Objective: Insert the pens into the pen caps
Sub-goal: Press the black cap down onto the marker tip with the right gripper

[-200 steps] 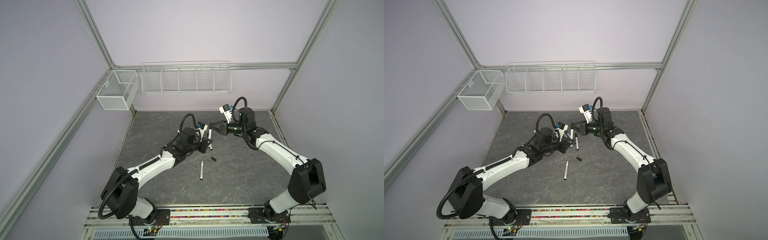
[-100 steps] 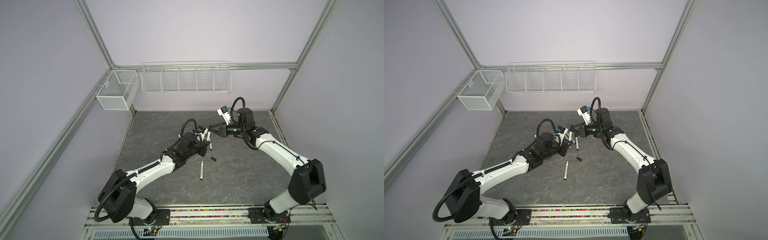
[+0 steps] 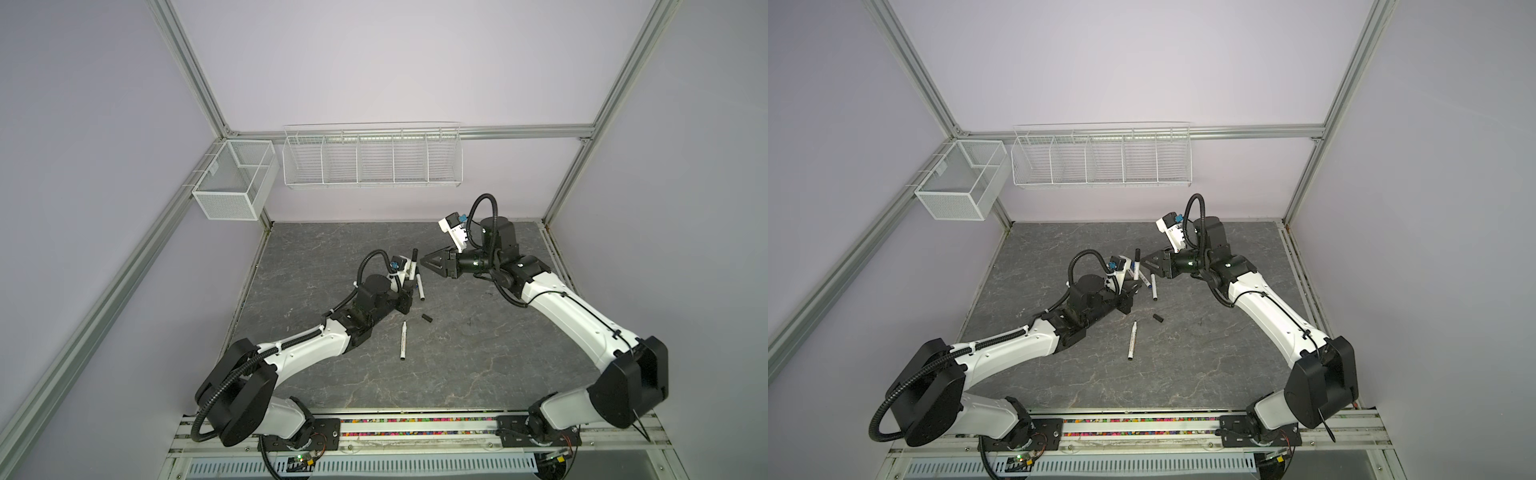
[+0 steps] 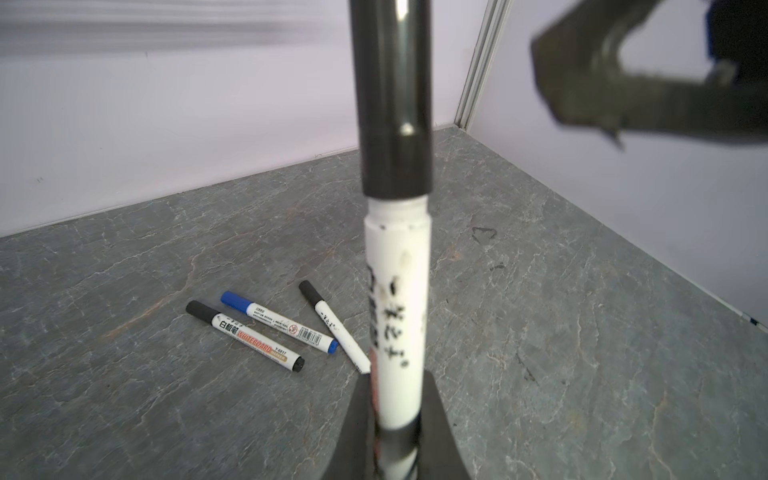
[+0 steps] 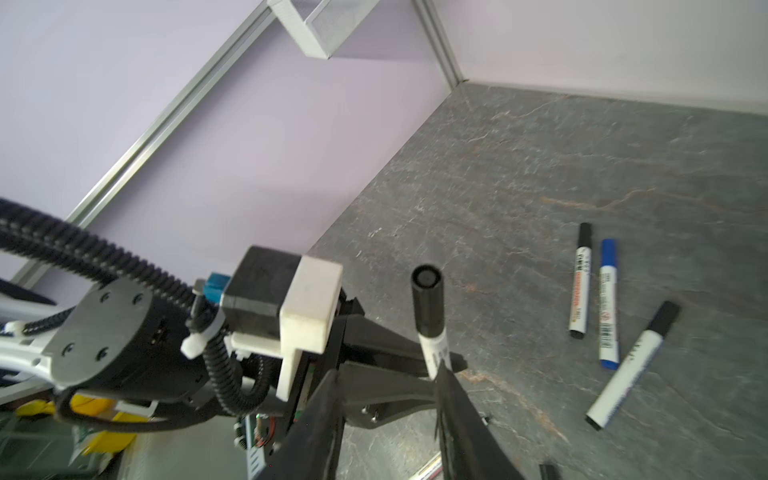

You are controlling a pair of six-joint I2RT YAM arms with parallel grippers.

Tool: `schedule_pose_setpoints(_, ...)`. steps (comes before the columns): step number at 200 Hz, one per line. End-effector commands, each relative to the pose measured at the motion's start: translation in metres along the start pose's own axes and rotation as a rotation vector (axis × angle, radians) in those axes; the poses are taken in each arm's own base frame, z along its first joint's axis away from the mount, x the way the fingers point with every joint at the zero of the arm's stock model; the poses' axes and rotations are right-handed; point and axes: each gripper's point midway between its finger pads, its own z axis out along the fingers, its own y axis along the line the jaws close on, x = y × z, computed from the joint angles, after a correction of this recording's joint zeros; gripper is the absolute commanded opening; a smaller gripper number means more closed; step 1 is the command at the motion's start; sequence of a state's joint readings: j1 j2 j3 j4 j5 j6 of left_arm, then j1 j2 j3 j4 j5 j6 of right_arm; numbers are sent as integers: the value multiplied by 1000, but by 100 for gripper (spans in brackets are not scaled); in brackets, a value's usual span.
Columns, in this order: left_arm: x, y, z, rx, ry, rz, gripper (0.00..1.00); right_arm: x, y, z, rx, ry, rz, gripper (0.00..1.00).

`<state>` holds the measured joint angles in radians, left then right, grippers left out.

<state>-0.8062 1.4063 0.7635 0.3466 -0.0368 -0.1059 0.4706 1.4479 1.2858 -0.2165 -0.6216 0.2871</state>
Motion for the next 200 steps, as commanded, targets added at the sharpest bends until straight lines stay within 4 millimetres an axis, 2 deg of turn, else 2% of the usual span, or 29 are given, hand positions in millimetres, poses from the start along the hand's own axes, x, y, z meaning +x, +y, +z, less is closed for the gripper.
schedule_pose_setpoints(1,-16,-6,-9,5,-66,36,0,-23,-12,-13,126,-83,-58,42)
schedule_pose_setpoints(38,-7,-15,-12,25,-52,33,0,-22,-8,7,95,-32,-60,42)
schedule_pose_setpoints(82,-8,-18,-12,29,-57,33,0,-16,-5,25,62,8,-43,39)
schedule_pose_setpoints(154,-12,-17,-10,14,-55,59,0,18,-10,30,82,98,-20,24)
schedule_pose_setpoints(175,-14,-10,-8,-28,-51,65,0,27,-13,31,122,132,-36,22)
schedule_pose_setpoints(200,-19,3,-9,-109,-56,68,0,34,-20,29,178,162,-42,15)
